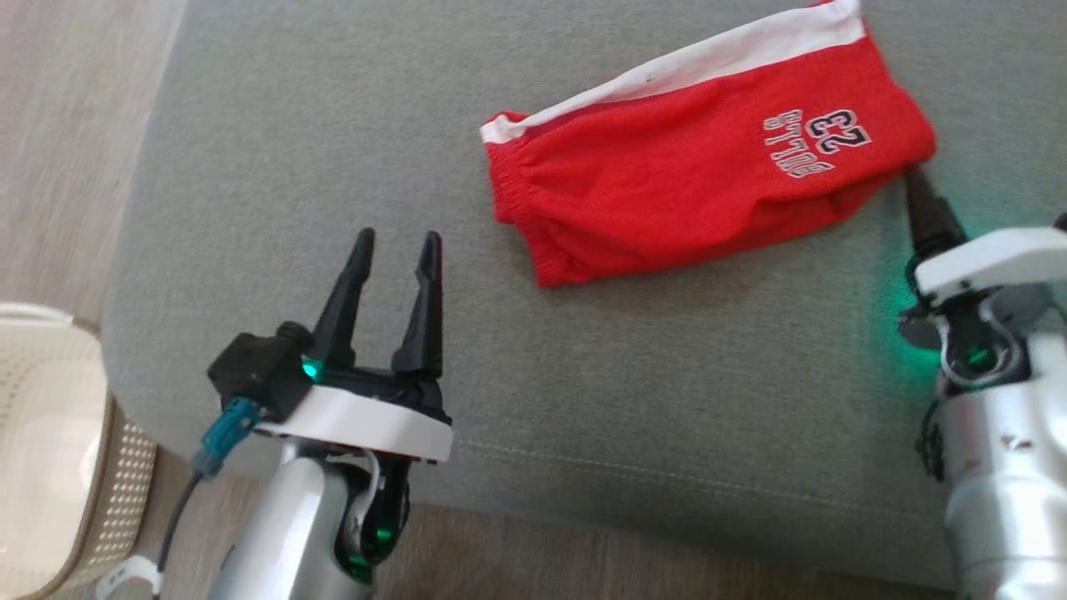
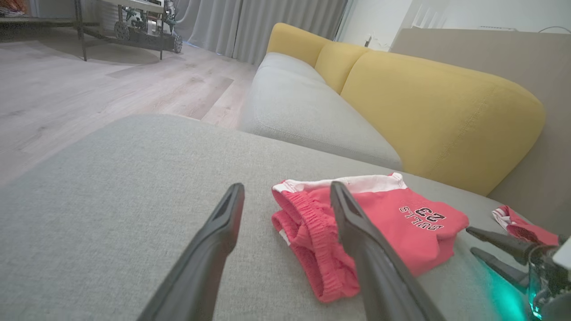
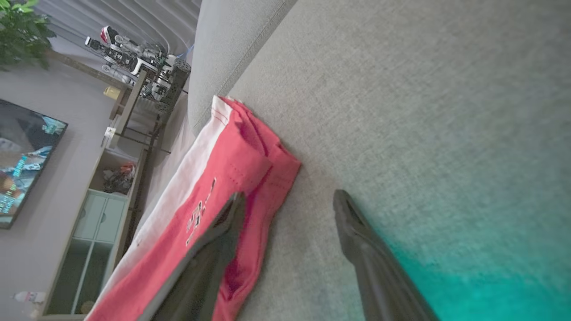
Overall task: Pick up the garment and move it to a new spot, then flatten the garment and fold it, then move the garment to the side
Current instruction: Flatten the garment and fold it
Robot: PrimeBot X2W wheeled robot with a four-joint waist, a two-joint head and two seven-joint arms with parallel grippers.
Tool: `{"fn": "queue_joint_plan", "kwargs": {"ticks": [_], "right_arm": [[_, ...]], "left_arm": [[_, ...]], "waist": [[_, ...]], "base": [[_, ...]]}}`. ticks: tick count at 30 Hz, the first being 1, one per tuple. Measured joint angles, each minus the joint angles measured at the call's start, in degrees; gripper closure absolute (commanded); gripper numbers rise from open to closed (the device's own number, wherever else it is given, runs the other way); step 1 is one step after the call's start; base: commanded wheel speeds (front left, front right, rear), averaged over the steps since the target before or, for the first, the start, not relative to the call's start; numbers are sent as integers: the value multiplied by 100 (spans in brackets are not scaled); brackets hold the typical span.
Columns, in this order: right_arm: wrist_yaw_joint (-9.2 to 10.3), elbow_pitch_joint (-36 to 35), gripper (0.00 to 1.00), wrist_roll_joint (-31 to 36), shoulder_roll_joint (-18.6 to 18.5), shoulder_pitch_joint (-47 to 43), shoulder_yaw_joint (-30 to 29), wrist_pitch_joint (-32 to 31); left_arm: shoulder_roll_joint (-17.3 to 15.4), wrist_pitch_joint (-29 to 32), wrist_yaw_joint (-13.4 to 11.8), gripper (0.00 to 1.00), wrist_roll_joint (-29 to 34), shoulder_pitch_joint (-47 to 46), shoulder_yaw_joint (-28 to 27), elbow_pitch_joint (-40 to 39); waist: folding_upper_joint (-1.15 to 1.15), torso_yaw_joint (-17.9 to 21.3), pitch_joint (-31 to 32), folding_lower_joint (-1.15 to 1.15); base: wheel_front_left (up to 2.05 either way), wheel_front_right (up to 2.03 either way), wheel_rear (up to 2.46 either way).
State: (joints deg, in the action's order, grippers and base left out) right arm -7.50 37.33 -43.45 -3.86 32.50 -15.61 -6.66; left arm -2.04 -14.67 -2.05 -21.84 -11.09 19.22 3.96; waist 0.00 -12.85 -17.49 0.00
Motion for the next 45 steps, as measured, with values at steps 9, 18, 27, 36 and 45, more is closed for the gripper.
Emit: {"fn": "queue_joint_plan", "kwargs": {"ticks": [9,18,27,36,45], "right_arm": [[4,361,0,-57,-34,446,-256,-142],[5,357,0,-461,-146,509,111,-260],[8,455,0,-604,-165,846,334,-241],[48,639,3,-597,-194,1121,405,-62],[40,793,100,-443,-177,1290,623,343]], "left_arm": [[1,0,-54,0,-30,-5,207,32],[1,0,-100,0,-29,-109,263,-2],[1,0,-107,0,-29,-166,420,-32],[1,0,-151,0,-53,-250,509,-51],[2,0,-199,0,-54,-333,542,-47]], "waist": [[0,-273,-103,0],[0,-305,-179,0],[0,-383,-338,0],[0,-475,-453,0],[0,-446,-416,0]], "base": [[0,0,0],[0,0,0],[0,0,0],[0,0,0],[0,0,0]]}}
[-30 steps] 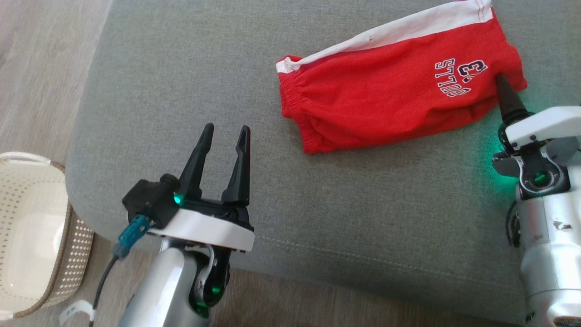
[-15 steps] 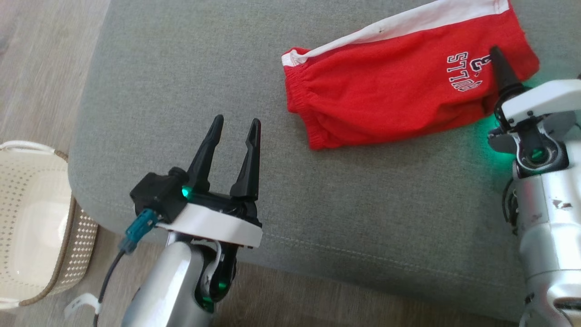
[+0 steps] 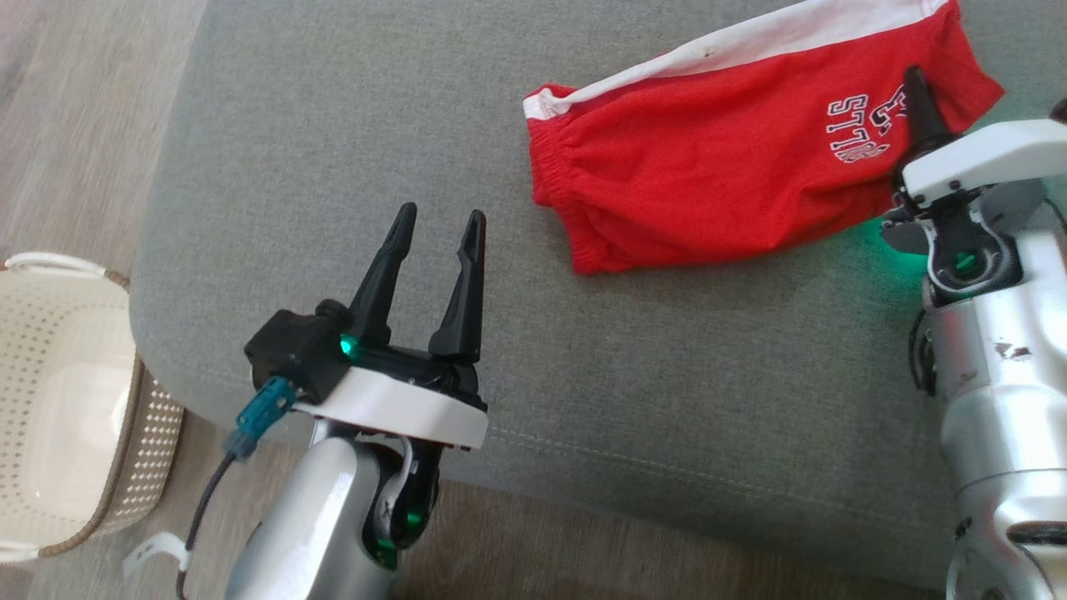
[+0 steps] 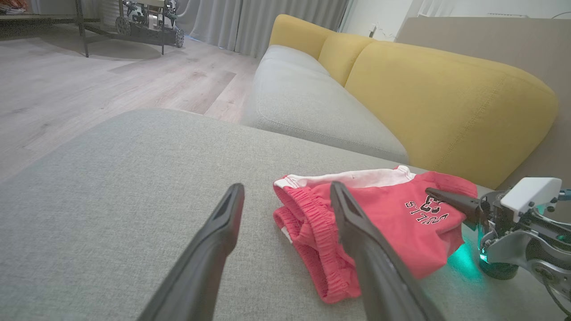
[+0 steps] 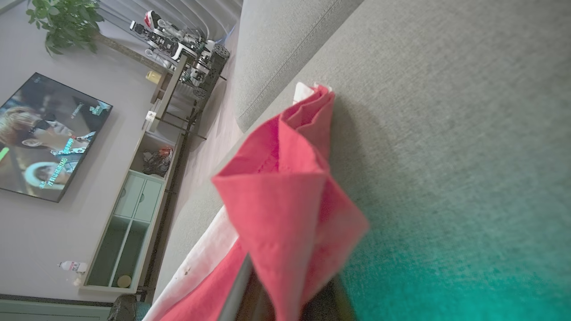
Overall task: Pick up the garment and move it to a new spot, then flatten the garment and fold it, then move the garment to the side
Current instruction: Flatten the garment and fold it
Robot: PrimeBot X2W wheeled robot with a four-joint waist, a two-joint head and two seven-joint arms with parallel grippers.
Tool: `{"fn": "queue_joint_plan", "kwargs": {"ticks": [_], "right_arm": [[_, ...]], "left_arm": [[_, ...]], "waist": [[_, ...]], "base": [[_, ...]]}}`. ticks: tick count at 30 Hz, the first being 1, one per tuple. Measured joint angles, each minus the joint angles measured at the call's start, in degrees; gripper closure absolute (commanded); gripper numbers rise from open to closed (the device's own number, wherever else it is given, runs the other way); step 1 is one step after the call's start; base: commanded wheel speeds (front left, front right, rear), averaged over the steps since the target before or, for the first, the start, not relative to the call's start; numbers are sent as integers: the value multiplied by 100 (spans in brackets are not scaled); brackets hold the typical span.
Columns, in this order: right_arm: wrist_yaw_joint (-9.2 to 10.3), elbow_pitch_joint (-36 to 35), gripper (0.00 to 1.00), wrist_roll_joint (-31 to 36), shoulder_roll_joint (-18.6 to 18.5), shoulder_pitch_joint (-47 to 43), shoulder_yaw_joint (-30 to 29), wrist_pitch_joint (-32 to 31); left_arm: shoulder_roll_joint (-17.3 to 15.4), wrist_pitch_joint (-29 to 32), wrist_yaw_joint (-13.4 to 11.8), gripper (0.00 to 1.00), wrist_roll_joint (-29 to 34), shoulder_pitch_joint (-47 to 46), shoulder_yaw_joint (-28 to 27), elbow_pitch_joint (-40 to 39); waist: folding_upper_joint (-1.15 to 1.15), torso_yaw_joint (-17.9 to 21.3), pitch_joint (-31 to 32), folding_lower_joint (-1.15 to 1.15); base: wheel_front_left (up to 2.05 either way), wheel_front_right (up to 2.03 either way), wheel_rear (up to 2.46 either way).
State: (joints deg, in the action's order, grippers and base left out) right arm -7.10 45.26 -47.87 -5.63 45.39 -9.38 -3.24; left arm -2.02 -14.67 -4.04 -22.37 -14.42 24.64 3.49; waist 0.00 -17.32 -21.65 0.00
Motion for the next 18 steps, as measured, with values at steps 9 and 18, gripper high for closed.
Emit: {"fn": "queue_joint_plan", "kwargs": {"ticks": [9,18], "right_arm": [[0,-1,100,-12,98,-203,-16,511],[1,105,100,-86,186,-682,-510,1328]], "left_arm": [[0,0,2,0,1,4,-136,13],[0,0,35,0,2,35,-257,52]], "waist": [[0,203,153,0],[0,543,396,0]], "base": [[0,0,0],[0,0,0]]}}
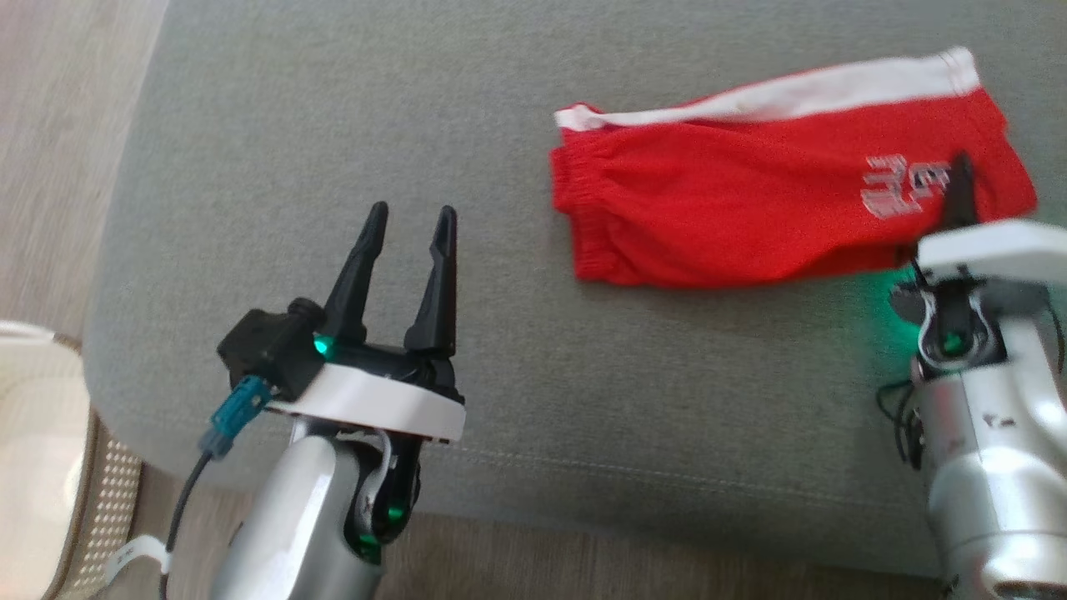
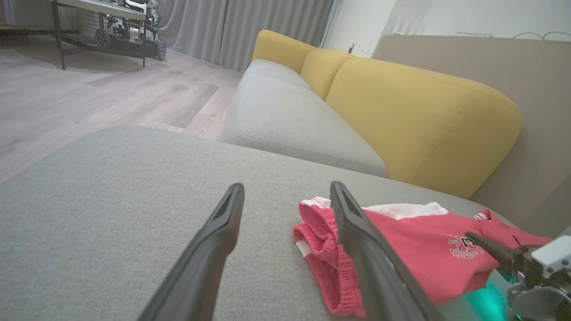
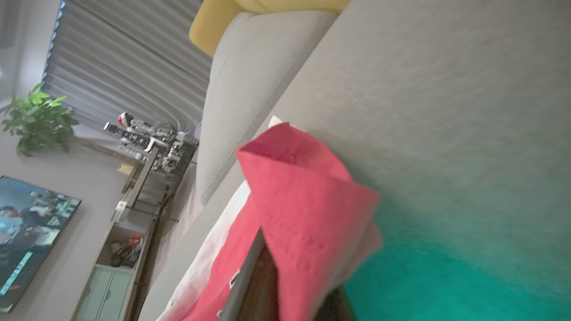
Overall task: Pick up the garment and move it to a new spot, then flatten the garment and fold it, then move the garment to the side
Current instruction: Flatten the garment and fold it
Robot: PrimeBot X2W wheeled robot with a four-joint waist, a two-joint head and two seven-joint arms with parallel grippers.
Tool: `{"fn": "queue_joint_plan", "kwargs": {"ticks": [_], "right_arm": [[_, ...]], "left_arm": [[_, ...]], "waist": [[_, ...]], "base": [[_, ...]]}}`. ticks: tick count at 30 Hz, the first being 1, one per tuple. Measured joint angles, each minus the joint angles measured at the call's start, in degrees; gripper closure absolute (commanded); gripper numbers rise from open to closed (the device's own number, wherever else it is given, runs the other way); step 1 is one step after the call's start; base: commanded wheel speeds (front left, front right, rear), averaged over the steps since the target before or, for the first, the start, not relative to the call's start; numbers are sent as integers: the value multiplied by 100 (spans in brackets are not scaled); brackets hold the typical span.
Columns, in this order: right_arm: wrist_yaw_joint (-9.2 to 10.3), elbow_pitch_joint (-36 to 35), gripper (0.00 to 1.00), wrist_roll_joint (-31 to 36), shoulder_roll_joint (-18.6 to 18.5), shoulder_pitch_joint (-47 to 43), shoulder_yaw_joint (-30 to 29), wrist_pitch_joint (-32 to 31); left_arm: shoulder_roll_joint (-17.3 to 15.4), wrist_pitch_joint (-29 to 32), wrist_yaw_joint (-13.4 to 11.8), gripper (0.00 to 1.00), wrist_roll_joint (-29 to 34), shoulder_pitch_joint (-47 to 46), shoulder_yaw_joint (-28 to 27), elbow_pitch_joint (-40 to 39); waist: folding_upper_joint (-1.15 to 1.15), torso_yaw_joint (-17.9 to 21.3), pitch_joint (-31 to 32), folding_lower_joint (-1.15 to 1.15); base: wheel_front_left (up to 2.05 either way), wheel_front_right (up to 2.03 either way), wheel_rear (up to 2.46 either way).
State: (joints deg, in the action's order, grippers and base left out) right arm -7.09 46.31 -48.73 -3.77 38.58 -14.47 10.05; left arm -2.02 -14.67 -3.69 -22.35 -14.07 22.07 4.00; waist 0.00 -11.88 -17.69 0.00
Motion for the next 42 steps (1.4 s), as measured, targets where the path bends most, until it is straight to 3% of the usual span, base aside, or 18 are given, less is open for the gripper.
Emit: {"fn": "queue_joint_plan", "kwargs": {"ticks": [4,13,21,25,32,42], "right_arm": [[-1,212,100,-148,1,-198,-218,218],[0,660,100,-409,3,-282,26,442],[1,42,100,120,10,-282,172,443],[1,-377,100,231,9,-309,537,443],[1,-1167,100,250,8,-621,1706,443],[1,-1360,100,167,8,-758,2617,443]], "left_arm": [[-3,0,16,0,3,93,-75,23],[-3,0,76,0,68,212,-104,105],[-3,0,120,0,109,219,-174,137],[-3,0,118,0,97,254,-185,152],[-5,0,116,0,40,454,-223,158],[-10,0,114,0,-94,461,-229,156]], "waist": [[0,151,129,0],[0,345,331,0],[0,263,440,0],[0,161,511,0],[0,-40,617,0],[0,-327,660,0]], "base": [[0,0,0],[0,0,0],[0,0,0],[0,0,0],[0,0,0],[0,0,0]]}}
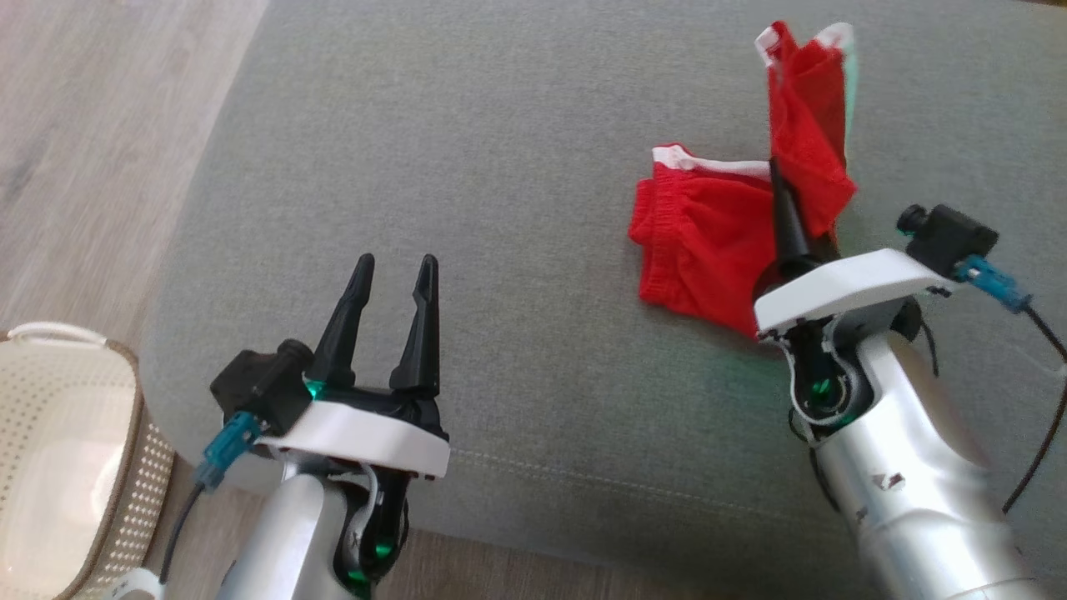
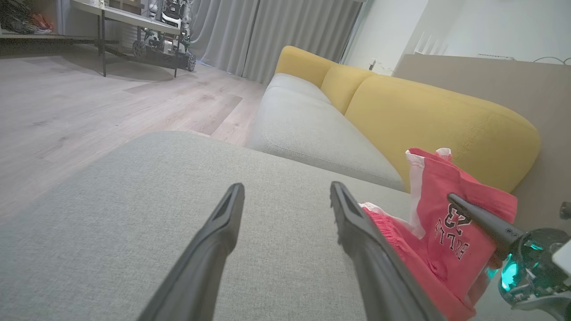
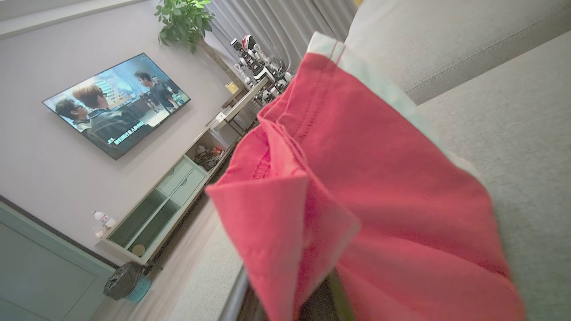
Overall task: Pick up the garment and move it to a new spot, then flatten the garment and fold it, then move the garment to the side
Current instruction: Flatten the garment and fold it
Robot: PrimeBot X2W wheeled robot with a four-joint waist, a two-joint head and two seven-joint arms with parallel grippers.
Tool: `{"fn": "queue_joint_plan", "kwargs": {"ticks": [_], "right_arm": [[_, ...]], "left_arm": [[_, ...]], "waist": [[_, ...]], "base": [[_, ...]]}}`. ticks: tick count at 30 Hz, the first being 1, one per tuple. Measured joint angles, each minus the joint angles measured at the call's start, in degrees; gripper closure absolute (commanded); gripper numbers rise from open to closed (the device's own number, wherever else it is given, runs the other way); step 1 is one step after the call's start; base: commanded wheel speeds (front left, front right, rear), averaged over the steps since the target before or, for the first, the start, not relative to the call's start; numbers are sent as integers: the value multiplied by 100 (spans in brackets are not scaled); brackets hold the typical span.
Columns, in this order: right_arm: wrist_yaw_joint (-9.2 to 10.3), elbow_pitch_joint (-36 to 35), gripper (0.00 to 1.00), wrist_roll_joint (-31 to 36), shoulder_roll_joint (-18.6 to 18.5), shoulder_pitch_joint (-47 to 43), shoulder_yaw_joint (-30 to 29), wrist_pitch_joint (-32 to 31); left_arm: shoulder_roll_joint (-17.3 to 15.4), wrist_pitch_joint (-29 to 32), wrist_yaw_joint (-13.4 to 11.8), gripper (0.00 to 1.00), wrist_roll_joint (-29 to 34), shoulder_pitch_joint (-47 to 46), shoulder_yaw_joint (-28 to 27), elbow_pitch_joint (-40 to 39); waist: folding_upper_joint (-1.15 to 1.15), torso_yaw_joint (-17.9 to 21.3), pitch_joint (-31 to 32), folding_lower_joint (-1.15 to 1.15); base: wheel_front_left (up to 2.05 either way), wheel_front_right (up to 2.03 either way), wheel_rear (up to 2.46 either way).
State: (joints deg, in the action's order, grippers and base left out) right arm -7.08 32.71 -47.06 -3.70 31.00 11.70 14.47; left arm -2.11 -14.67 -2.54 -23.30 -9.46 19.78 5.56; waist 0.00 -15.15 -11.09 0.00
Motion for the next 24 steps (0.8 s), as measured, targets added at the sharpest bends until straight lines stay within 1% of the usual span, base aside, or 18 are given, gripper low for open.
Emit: {"fn": "queue_joint_plan", "kwargs": {"ticks": [9,13,14,15,18,24], "right_arm": [[0,343,100,2,-4,6,512,-1],[0,537,100,-54,-9,9,983,-1],[0,628,57,-57,-9,9,1106,-1],[0,720,0,-37,3,9,1145,-1],[0,848,0,-26,-21,20,1276,-1],[0,737,0,129,-20,31,1564,-1]], "left_arm": [[-1,0,-4,0,-7,10,21,-4],[-1,0,-4,0,-7,10,25,-4],[-1,0,-5,0,-7,10,26,-4],[-1,0,-5,0,-7,10,31,-4],[-1,0,-32,0,-8,10,64,-2],[-1,0,-56,0,-10,10,116,0]], "waist": [[0,-222,-102,0],[0,-257,-121,0],[0,-259,-120,0],[0,-259,-119,0],[0,-271,-117,0],[0,-271,-140,0]], "base": [[0,0,0],[0,0,0],[0,0,0],[0,0,0],[0,0,0],[0,0,0]]}}
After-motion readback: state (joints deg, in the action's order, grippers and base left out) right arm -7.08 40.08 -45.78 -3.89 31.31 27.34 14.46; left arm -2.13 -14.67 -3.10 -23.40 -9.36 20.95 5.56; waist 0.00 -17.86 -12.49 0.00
